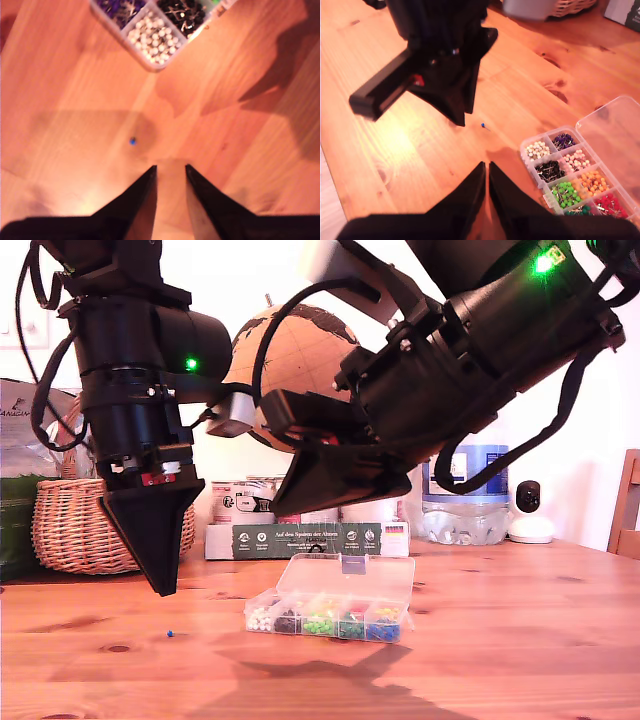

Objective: Sort the loose pins on the table into their correct compartments

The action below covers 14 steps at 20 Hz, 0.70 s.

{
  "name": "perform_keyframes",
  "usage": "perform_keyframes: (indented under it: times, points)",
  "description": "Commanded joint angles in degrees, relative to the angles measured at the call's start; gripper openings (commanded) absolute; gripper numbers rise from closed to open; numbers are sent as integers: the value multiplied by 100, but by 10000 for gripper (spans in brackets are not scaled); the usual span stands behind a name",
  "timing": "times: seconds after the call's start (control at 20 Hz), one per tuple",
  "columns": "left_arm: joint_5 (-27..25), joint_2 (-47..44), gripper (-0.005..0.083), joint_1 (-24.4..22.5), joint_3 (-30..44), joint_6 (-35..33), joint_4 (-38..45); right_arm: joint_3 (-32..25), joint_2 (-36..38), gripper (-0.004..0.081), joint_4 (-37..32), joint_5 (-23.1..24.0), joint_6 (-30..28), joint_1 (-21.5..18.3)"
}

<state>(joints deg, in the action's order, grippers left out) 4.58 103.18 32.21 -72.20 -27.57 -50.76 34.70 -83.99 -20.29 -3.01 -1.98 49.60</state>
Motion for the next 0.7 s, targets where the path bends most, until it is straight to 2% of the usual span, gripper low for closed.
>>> perform_keyframes:
  times: [0.0, 0.25, 0.5, 0.65]
  points:
    - [-59, -4, 152, 131, -44, -188, 15, -26, 79, -12, -114, -7, -111, 15]
    - [-109, 33, 150, -11, -94, -310, -17, -26, 79, -12, -179, -160, -109, 11]
    - [-151, 66, 150, -254, -144, -739, -66, -26, 79, -12, -175, -280, -109, 13]
    - [-160, 192, 160, -275, -181, -1539, -31, -26, 79, -12, -203, -286, -109, 13]
